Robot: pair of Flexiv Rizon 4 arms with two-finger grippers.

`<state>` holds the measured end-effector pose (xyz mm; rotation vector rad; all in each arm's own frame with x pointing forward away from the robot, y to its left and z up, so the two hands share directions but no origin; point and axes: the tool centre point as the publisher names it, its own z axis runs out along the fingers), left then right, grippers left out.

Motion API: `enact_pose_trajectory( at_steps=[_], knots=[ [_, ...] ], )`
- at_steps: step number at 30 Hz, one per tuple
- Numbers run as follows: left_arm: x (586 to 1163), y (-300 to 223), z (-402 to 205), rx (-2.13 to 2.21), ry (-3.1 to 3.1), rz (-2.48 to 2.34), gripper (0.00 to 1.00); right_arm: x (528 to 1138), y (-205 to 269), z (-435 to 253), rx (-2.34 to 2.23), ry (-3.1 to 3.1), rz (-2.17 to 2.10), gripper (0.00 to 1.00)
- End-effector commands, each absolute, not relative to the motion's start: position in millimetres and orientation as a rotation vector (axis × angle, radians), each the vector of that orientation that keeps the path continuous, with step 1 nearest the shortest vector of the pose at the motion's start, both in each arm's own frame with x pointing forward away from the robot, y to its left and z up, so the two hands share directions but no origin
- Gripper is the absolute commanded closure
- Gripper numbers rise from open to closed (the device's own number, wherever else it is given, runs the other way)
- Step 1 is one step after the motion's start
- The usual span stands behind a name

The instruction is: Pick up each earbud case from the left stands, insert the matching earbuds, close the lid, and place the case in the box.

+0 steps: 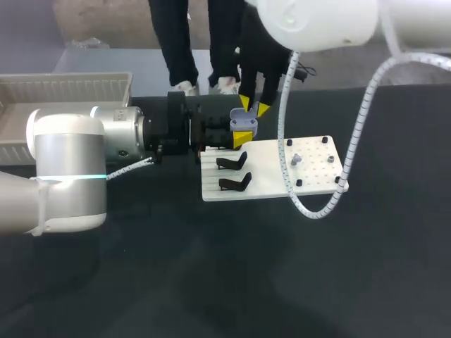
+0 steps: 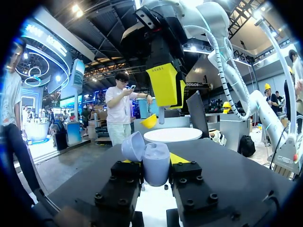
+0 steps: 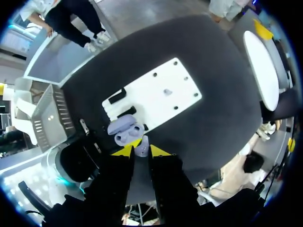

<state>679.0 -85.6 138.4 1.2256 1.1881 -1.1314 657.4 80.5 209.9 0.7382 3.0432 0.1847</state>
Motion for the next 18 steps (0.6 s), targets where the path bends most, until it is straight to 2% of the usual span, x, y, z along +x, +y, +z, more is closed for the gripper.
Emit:
enact_pose_trajectory(
  at_steps=[1,18],
  knots=[
    [678,-86,137,1.219,1.184,-1.126,1.00,662,88,210,0.729,3.062,0.133,1.00],
    [678,-86,137,1.219,1.184,-1.126,1.00,663,93,194,0.717,3.083,0.141,1.00]
  ],
)
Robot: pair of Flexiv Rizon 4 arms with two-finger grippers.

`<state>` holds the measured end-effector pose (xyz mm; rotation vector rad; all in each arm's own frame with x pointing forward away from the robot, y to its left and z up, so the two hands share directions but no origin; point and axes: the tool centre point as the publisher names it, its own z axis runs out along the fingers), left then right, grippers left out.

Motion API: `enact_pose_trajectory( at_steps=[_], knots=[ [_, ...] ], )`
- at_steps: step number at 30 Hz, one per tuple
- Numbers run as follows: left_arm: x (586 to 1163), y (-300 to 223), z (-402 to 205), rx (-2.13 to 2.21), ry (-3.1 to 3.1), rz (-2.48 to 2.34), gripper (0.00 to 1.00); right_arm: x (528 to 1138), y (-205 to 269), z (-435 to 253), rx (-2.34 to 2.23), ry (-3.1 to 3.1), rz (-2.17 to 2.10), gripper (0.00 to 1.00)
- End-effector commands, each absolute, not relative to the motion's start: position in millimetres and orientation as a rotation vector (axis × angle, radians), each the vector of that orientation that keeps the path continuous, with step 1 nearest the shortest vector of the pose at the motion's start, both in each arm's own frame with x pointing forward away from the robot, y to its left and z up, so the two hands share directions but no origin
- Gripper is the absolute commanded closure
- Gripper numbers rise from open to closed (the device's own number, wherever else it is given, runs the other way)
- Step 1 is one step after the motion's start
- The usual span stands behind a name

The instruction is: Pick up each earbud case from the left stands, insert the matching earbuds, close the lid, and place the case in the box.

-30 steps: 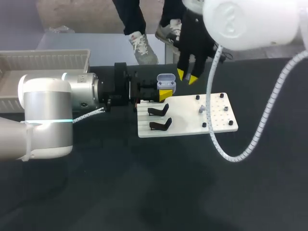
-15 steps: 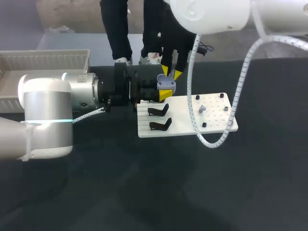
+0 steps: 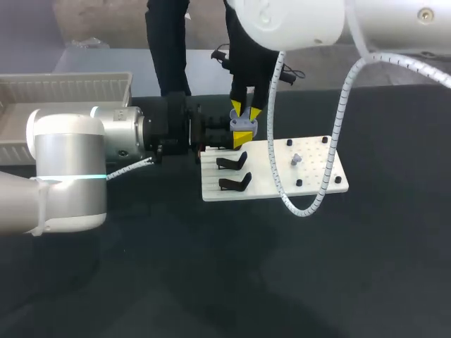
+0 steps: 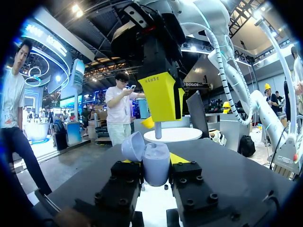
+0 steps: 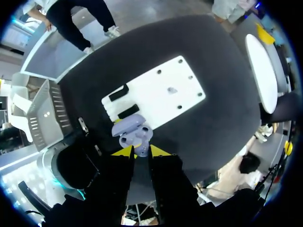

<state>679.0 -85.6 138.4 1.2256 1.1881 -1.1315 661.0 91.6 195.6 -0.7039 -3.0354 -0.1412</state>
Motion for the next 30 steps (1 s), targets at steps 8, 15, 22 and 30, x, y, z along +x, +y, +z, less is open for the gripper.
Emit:
enact_pose_trajectory(
  at_steps=[8,15,22,30],
  knots=[
    [677.8,-85.8,137.3,1.219,1.184,-1.126,1.00,665.5,91.9,194.0,-0.714,-3.033,-0.139,1.00],
    [677.8,-85.8,137.3,1.219,1.184,-1.126,1.00,665.3,91.8,191.6,-0.716,-3.027,-0.131,1.00],
    [677.8,-85.8,137.3,1.219,1.184,-1.126,1.00,666.1,90.6,189.9,-0.728,-3.022,-0.128,1.00],
    [677.8,-85.8,137.3,1.219,1.184,-1.126,1.00,667.7,90.1,188.4,-0.731,-3.024,-0.117,1.00]
  ],
)
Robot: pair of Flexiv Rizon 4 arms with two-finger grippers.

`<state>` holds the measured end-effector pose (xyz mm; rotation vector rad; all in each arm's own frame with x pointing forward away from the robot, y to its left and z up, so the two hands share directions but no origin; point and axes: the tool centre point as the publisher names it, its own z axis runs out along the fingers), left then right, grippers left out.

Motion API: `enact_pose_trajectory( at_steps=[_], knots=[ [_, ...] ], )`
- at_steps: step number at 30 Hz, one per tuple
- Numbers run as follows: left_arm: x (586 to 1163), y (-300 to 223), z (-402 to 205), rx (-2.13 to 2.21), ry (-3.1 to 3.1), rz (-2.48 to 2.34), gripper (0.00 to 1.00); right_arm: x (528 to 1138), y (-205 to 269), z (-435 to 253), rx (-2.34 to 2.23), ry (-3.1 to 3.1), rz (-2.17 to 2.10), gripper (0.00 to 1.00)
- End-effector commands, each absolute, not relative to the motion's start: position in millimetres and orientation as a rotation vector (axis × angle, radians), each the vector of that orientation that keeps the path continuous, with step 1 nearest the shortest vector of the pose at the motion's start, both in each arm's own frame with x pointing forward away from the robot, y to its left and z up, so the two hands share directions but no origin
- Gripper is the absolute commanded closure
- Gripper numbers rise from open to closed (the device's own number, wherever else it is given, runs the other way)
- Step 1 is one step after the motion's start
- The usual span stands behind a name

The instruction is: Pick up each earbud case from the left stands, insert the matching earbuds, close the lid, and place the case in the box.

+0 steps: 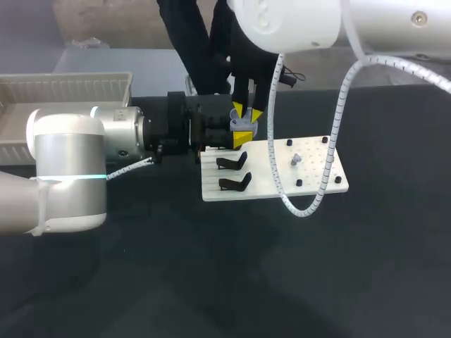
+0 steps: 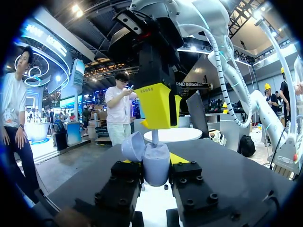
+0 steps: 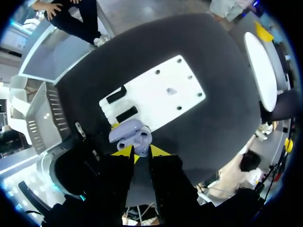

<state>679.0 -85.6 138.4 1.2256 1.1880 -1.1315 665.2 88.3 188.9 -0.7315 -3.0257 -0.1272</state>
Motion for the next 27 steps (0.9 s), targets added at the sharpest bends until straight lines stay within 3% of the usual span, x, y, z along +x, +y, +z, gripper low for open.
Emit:
enact_pose_trajectory(
  at_steps=[1,27],
  knots=[
    [678,-86,137,1.219,1.184,-1.126,1.00,668,90,188,-0.732,-3.024,-0.116,1.00],
    [678,-86,137,1.219,1.184,-1.126,1.00,671,88,176,-0.718,-3.016,-0.089,1.00]
  ],
)
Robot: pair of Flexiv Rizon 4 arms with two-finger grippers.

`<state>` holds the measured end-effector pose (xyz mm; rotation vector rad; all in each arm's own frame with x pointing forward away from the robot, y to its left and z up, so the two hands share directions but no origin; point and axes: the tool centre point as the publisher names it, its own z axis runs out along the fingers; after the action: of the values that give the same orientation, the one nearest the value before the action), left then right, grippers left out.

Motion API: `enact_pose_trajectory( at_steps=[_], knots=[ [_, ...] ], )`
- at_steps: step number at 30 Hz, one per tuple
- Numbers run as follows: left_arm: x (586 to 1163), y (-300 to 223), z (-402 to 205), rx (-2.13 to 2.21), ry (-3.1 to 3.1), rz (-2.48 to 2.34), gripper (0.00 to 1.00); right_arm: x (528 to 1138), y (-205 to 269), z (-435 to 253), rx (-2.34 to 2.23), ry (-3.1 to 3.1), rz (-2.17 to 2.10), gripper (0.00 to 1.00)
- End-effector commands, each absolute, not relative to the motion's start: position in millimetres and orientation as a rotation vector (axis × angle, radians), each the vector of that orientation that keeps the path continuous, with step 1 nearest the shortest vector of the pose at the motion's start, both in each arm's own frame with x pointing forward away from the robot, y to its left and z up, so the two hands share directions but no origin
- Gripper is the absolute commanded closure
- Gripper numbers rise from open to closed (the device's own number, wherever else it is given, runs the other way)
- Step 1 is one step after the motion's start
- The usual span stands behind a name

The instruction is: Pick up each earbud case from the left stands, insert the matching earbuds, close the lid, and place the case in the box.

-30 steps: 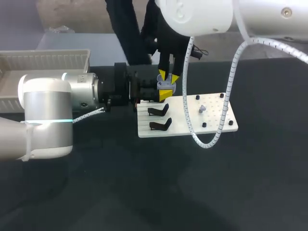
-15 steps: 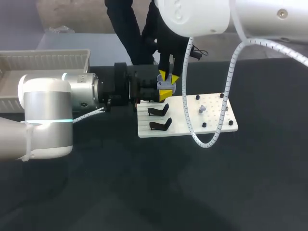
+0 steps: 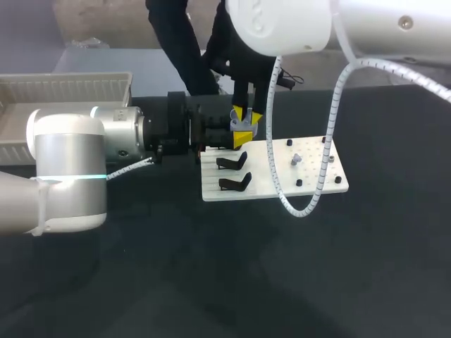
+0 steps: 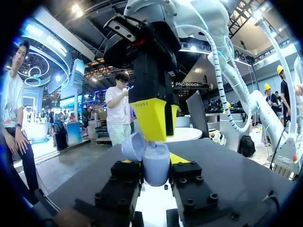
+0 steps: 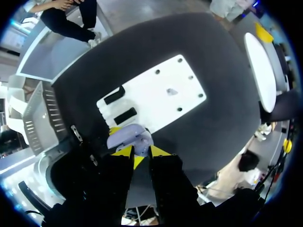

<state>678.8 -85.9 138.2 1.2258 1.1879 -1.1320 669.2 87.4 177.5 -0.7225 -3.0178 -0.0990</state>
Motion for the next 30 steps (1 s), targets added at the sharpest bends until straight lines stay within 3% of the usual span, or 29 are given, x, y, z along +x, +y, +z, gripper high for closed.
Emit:
enact_pose_trajectory(
  at_steps=[1,10,11,14,20,24,26,27,28,30],
  knots=[
    [678,-86,137,1.219,1.184,-1.126,1.00,671,88,175,-0.716,-3.016,-0.086,1.00],
    [678,-86,137,1.219,1.184,-1.126,1.00,671,89,173,-0.687,-3.023,-0.066,1.00],
    [678,-86,137,1.219,1.184,-1.126,1.00,670,89,174,-0.687,-3.024,-0.068,0.80],
    [678,-86,137,1.219,1.184,-1.126,1.00,669,88,175,-0.685,-3.027,-0.069,0.68],
    [678,-86,137,1.219,1.184,-1.126,1.00,662,86,183,-0.644,-3.059,-0.122,0.63],
    [678,-86,137,1.219,1.184,-1.126,1.00,647,81,193,-0.533,-3.117,-0.222,0.52],
    [678,-86,137,1.219,1.184,-1.126,1.00,639,75,196,-0.480,-3.167,-0.252,0.38],
    [678,-86,137,1.219,1.184,-1.126,1.00,635,72,198,-0.465,-3.186,-0.266,0.25],
    [678,-86,137,1.219,1.184,-1.126,1.00,632,68,198,-0.464,-3.220,-0.282,0.04],
    [678,-86,137,1.219,1.184,-1.126,1.00,625,61,199,-0.471,-3.248,-0.306,0.00]
  ],
)
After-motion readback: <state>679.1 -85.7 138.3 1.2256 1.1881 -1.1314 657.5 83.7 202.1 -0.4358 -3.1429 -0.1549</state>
